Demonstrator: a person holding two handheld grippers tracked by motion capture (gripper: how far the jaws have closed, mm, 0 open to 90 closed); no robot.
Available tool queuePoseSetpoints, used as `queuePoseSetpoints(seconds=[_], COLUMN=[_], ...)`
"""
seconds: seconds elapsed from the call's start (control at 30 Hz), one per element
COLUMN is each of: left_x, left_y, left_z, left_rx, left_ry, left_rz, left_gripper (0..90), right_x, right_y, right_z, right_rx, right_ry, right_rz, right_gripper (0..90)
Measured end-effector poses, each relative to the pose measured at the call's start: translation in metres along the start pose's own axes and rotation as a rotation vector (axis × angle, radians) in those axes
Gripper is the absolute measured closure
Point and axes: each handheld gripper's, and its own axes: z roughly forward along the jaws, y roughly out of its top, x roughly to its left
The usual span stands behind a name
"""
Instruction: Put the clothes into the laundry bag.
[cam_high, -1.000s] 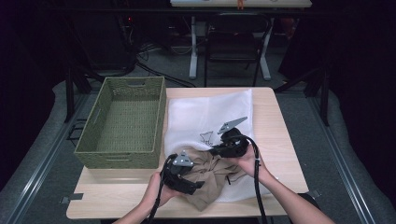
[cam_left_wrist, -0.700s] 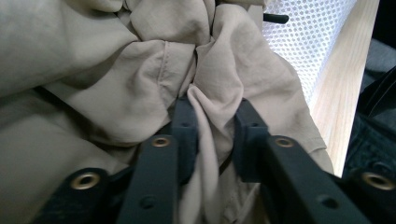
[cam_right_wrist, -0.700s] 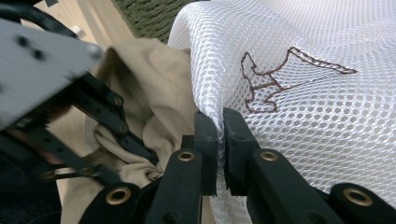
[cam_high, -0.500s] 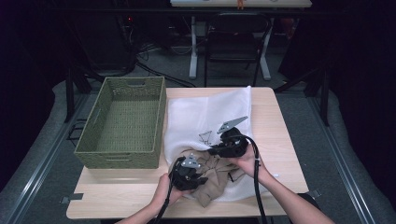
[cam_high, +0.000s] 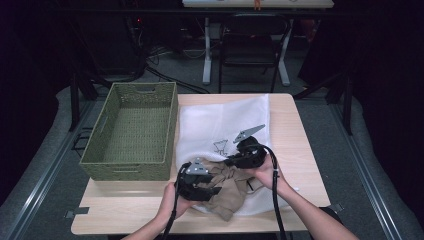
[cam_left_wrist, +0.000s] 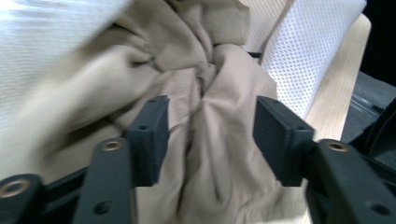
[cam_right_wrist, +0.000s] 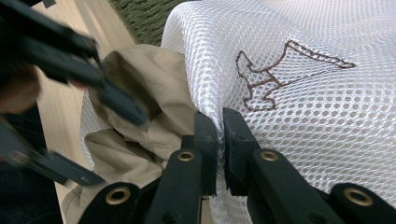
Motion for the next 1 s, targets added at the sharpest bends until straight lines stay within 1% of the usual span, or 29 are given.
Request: queuePoseSetpoints(seconds=[0.03, 0.07, 0.1, 0.13, 0.17, 0.2, 0.23, 0.3, 0.33, 0.37, 0.47, 0.5, 0.57, 0.6, 0.63, 0.67, 0.7, 0.73, 0.77, 0.83, 0.87, 0.9, 0.93, 0.97, 1.0], left_x=[0.001, 0.001, 0.006, 0.006, 0.014, 0.017, 0.018, 0.022, 0.022, 0.023, 0.023, 0.023, 0.023, 0.026, 0.029, 0.032, 0.032, 0.036, 0.040, 0.044, 0.044, 0.044, 0.043, 0.042, 0.039], left_y=[-0.001, -0.001, -0.003, -0.003, -0.004, -0.004, -0.004, -0.005, -0.005, -0.004, -0.004, -0.003, -0.002, -0.002, -0.003, -0.005, -0.005, -0.006, -0.010, -0.013, -0.013, -0.014, -0.014, -0.013, -0.012], left_z=[-0.011, -0.011, -0.020, -0.020, -0.024, -0.025, -0.023, -0.023, -0.023, -0.024, -0.027, -0.032, -0.035, -0.037, -0.036, -0.033, -0.033, -0.028, -0.019, -0.009, -0.009, -0.005, 0.000, 0.004, 0.007], left_rx=[-0.005, -0.005, -0.028, -0.028, -0.041, -0.038, -0.043, -0.036, -0.036, -0.044, -0.055, -0.062, -0.063, -0.066, -0.055, -0.049, -0.049, -0.017, 0.010, 0.018, 0.018, 0.012, 0.011, 0.015, 0.016], left_ry=[0.062, 0.062, 0.125, 0.125, 0.177, 0.194, 0.228, 0.247, 0.247, 0.271, 0.279, 0.293, 0.298, 0.306, 0.305, 0.299, 0.299, 0.273, 0.241, 0.205, 0.205, 0.196, 0.164, 0.143, 0.134], left_rz=[0.005, 0.005, -0.009, -0.009, -0.037, -0.048, -0.051, -0.064, -0.064, -0.049, -0.055, -0.042, -0.041, -0.049, -0.058, -0.075, -0.075, -0.092, -0.113, -0.140, -0.140, -0.138, -0.148, -0.140, -0.133], left_gripper=[41.2, 39.8, 39.3, 38.1, 36.7, 36.1, 35.2, 35.2, 35.2, 36.0, 35.5, 35.3, 35.2, 34.4, 33.8, 33.4, 33.6, 33.6, 37.5, 50.9, 63.2, 63.2, 72.8, 81.3, 85.5], right_x=[-0.001, -0.001, -0.001, -0.001, -0.001, -0.001, -0.001, -0.001, -0.001, -0.001, -0.001, -0.002, -0.003, -0.004, -0.004, -0.004, -0.004, -0.004, -0.004, -0.004, -0.003, -0.003, -0.003, -0.002, -0.002], right_y=[0.000, 0.000, 0.000, 0.000, 0.000, 0.001, 0.001, 0.002, 0.002, 0.003, 0.003, 0.002, 0.002, 0.001, 0.001, 0.002, 0.002, 0.002, 0.002, 0.002, 0.003, 0.003, 0.003, 0.003, 0.003], right_z=[0.000, 0.000, 0.000, 0.000, 0.000, 0.000, 0.000, 0.000, 0.000, 0.000, -0.001, -0.001, -0.001, -0.001, -0.001, -0.001, -0.001, 0.000, 0.000, 0.001, 0.001, 0.001, 0.002, 0.002, 0.002], right_rx=[-0.003, -0.004, -0.004, -0.005, -0.003, -0.003, -0.004, -0.006, -0.006, -0.007, -0.010, -0.007, -0.007, -0.005, -0.006, -0.006, -0.006, -0.006, -0.006, -0.003, -0.002, -0.002, -0.004, -0.007, -0.009], right_ry=[0.000, 0.001, 0.000, 0.001, 0.001, 0.001, 0.002, 0.003, 0.003, 0.004, 0.004, 0.004, 0.005, 0.003, 0.003, 0.004, 0.004, 0.004, 0.004, 0.005, 0.005, 0.005, 0.007, 0.008, 0.010], right_rz=[0.000, -0.001, -0.001, 0.001, 0.001, 0.001, -0.003, 0.003, 0.003, 0.006, 0.003, 0.009, 0.009, 0.010, 0.010, 0.009, 0.009, 0.011, 0.010, 0.014, 0.013, 0.013, 0.012, 0.013, 0.013], right_gripper=[85.7, 85.7, 85.7, 85.7, 85.8, 85.8, 85.7, 85.7, 85.7, 85.8, 85.8, 85.8, 85.8, 85.8, 85.8, 85.8, 85.8, 85.8, 85.8, 85.9, 85.9, 85.9, 86.0, 86.0, 86.0])
